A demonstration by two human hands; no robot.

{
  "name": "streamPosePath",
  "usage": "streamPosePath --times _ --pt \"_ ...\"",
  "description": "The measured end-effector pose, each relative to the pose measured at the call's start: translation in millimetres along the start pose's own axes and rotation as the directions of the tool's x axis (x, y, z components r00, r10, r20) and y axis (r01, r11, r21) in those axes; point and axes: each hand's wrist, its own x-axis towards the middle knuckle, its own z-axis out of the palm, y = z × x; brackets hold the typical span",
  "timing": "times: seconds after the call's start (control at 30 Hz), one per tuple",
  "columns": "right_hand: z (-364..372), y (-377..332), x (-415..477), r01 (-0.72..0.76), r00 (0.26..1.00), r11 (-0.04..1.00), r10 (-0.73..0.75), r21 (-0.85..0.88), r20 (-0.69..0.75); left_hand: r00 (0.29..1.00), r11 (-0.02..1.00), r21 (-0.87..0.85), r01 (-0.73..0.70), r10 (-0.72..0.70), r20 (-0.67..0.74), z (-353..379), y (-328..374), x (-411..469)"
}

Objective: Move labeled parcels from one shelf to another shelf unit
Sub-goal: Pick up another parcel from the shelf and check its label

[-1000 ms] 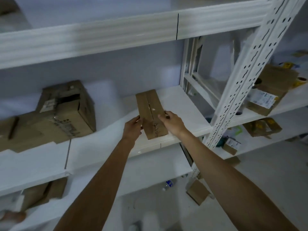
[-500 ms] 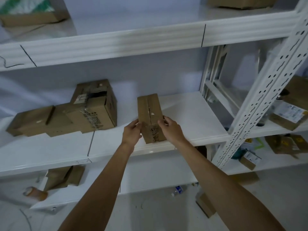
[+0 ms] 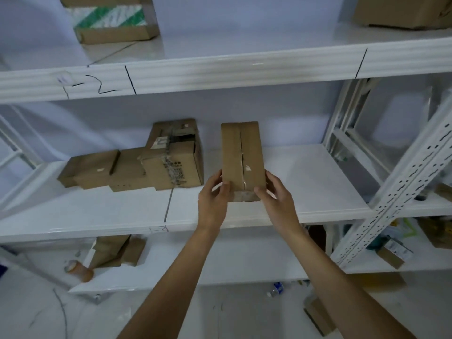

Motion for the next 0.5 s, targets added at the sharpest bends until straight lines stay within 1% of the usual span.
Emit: streamPosePath --times 0.13,0.27,0.37,0.5 --pt "6.6 -2.8 -11.4 0.051 0.998 0.998 -0.050 0.029 -0.023 1.000 1.000 -0.019 -0.019 0.019 -0.009 -7.4 1.7 -7.6" --pt "11.3 -5.0 -17.0 0.065 0.997 0.997 -0.063 0.047 -0.040 0.998 0.999 -0.008 -0.049 0.049 -0.025 -11.0 4.4 -12.4" --pt "16.3 -7.4 -23.0 0.064 0.997 0.996 -0.061 0.055 -0.045 0.999 0.999 0.000 -0.046 0.046 -0.025 -13.4 4.1 -14.9" --pt "22.9 -6.6 -29.2 0.061 0.996 0.998 -0.059 0.024 -0.060 0.999 0.999 0.023 -0.024 0.025 -0.027 -16.8 4.4 -15.6"
